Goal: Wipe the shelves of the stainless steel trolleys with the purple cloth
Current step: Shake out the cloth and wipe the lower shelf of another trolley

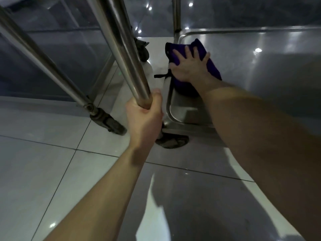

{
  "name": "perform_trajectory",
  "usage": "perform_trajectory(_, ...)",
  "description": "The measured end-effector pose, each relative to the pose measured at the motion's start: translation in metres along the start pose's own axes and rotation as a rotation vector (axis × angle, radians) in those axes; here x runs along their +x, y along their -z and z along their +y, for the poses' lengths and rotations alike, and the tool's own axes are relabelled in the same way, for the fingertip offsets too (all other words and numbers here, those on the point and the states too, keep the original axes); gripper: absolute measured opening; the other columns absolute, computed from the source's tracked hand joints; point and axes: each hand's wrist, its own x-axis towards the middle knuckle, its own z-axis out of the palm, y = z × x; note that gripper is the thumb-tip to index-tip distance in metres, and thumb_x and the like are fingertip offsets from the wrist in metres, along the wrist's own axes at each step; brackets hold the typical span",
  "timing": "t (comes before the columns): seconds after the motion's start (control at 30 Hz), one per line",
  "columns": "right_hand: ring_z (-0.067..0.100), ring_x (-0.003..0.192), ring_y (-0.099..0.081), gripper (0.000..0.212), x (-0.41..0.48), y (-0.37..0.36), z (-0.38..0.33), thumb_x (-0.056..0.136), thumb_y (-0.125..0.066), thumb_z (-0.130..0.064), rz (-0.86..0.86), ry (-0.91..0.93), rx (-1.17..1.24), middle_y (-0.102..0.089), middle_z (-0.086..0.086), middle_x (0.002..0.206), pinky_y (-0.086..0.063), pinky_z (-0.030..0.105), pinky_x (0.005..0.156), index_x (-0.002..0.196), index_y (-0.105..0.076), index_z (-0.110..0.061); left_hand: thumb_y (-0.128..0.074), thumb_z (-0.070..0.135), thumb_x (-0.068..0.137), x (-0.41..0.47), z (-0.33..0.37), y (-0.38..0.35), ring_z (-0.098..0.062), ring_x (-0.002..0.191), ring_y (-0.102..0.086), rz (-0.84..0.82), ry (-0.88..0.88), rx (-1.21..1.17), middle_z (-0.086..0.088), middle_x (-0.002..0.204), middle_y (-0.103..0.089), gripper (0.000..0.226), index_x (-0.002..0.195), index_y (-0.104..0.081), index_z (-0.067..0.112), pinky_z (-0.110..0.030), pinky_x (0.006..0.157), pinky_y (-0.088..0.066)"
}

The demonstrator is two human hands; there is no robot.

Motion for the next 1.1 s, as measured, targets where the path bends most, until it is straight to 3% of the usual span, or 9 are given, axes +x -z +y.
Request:
perform_trajectory(0.23,0.032,0.166,0.0,0.067,-0.095,-0.014,-0.015,0.108,-0.023,-0.06,0.049,0.146,0.037,-0.004,0.003,0.182,0.009,0.07,0.127,0.172,-0.012,-0.04,-0.065,0.024,0.102,-0.006,0.004,-0.004,-0.021,0.047,-0.05,0.034,0.052,-0.038,-0.025,0.057,-0.048,0.047,0.072,-0.045,-0.007,-0.036,0.042,-0.039)
perform_trajectory(0.37,0.027,0.167,-0.002,0.064,-0.181,-0.024,-0.011,0.111,-0.03,-0.054,0.036,0.284,0.071,-0.009,-0.001,0.181,0.004,0.068,0.129,0.172,-0.015,-0.04,-0.065,0.018,0.104,-0.007,0.013,-0.002,-0.022,0.049,-0.058,0.027,0.09,0.008,-0.014,0.056,-0.06,0.041,0.07,-0.056,-0.004,-0.034,0.047,-0.047)
perform_trajectory(0.57,0.021,0.159,-0.028,0.058,-0.265,-0.013,0.005,0.109,-0.048,-0.036,0.053,0.369,0.052,-0.038,-0.004,0.171,-0.013,0.055,0.131,0.165,-0.037,-0.031,-0.067,0.022,0.105,-0.009,0.026,0.004,-0.01,0.065,-0.068,-0.05,0.257,0.089,-0.007,0.074,-0.073,0.031,0.09,-0.073,-0.004,-0.03,0.07,-0.054)
perform_trajectory(0.67,0.026,0.138,-0.047,0.056,-0.278,-0.002,0.012,0.1,-0.064,-0.025,0.065,0.346,0.01,-0.056,0.001,0.148,-0.034,0.05,0.12,0.154,-0.046,-0.025,-0.075,0.03,0.101,-0.013,0.034,0.01,-0.005,0.071,-0.067,-0.1,0.266,0.169,0.007,0.076,-0.071,0.019,0.088,-0.073,0.016,-0.032,0.075,-0.05)
perform_trajectory(0.73,0.028,0.13,-0.049,0.065,-0.282,0.011,0.016,0.091,-0.076,-0.022,0.038,0.32,0.003,-0.056,0.005,0.141,-0.041,0.049,0.112,0.15,-0.046,-0.022,-0.08,0.034,0.097,-0.017,0.043,0.018,-0.012,0.089,-0.07,-0.151,0.306,0.285,0.006,0.093,-0.072,0.023,0.11,-0.07,0.017,-0.034,0.084,-0.053)
perform_trajectory(0.83,0.03,0.125,-0.053,0.058,-0.294,0.037,0.025,0.096,-0.073,-0.017,0.008,0.231,0.078,-0.057,0.008,0.138,-0.045,0.044,0.107,0.149,-0.048,-0.017,-0.08,0.038,0.097,-0.029,0.066,0.035,-0.026,0.11,-0.069,-0.225,0.533,0.432,-0.004,0.12,-0.069,0.066,0.148,-0.05,0.008,-0.046,0.103,-0.057)
perform_trajectory(0.9,0.031,0.118,-0.057,0.045,-0.313,0.061,0.029,0.102,-0.065,-0.015,0.009,0.193,0.142,-0.061,0.009,0.132,-0.047,0.043,0.103,0.145,-0.053,-0.013,-0.078,0.036,0.099,-0.041,0.089,0.05,-0.035,0.116,-0.068,-0.286,0.632,0.572,-0.012,0.123,-0.068,0.059,0.144,-0.056,0.005,-0.048,0.105,-0.056)
perform_trajectory(1.0,0.03,0.116,-0.058,0.032,-0.349,0.109,0.027,0.109,-0.051,-0.018,-0.04,0.152,0.181,-0.061,0.009,0.13,-0.05,0.045,0.098,0.14,-0.055,-0.013,-0.07,0.02,0.104,-0.058,0.143,0.067,-0.039,0.11,-0.071,-0.376,0.726,0.532,-0.027,0.125,-0.073,0.03,0.122,-0.07,-0.003,-0.045,0.094,-0.056)
perform_trajectory(1.1,0.028,0.117,-0.058,0.037,-0.39,0.166,0.013,0.11,-0.049,-0.019,-0.082,0.176,0.202,-0.061,0.009,0.134,-0.05,0.041,0.098,0.145,-0.053,-0.014,-0.063,0.03,0.11,-0.07,0.224,0.072,-0.033,0.1,-0.071,-0.428,0.816,0.383,-0.027,0.124,-0.074,0.035,0.124,-0.068,-0.001,-0.043,0.089,-0.055)
